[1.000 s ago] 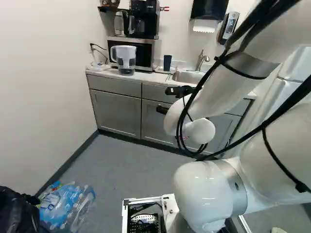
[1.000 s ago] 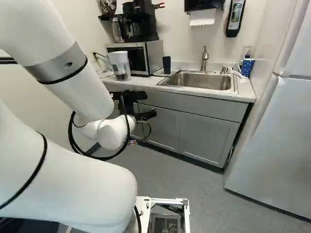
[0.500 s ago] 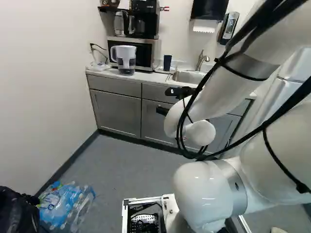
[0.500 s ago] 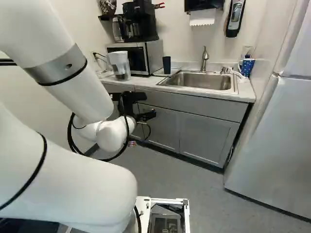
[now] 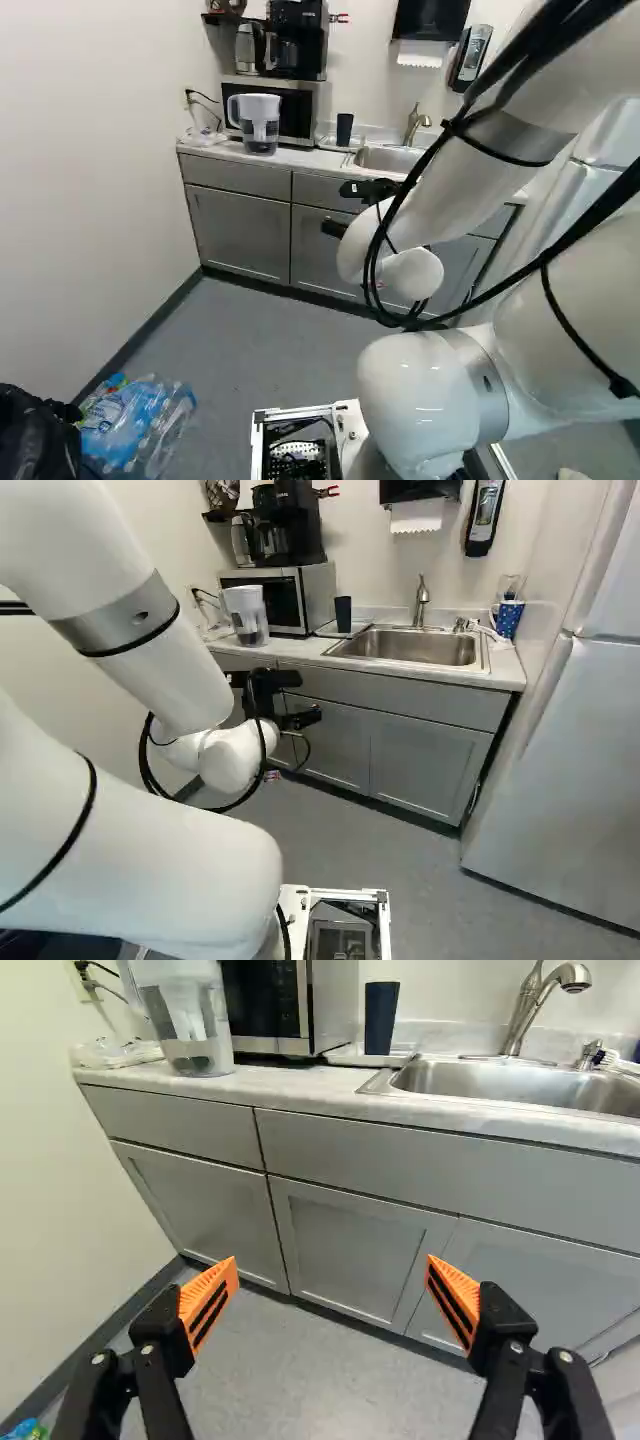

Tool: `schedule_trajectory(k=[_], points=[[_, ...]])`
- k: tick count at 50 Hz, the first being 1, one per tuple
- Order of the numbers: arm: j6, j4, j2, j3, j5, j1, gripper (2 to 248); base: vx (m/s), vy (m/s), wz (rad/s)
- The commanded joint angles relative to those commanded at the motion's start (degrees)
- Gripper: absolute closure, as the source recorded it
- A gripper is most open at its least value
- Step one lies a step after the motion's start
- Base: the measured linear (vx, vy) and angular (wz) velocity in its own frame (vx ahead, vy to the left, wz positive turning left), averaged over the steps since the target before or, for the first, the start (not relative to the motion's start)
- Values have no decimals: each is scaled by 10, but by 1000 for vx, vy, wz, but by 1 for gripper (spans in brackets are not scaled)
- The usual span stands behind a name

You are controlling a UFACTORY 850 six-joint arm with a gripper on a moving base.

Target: Rinse the cup and place it in the tray

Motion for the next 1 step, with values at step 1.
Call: schedule_trajectory(k=[1], points=[[0,0,0,0,0,0,3,0,0,0]])
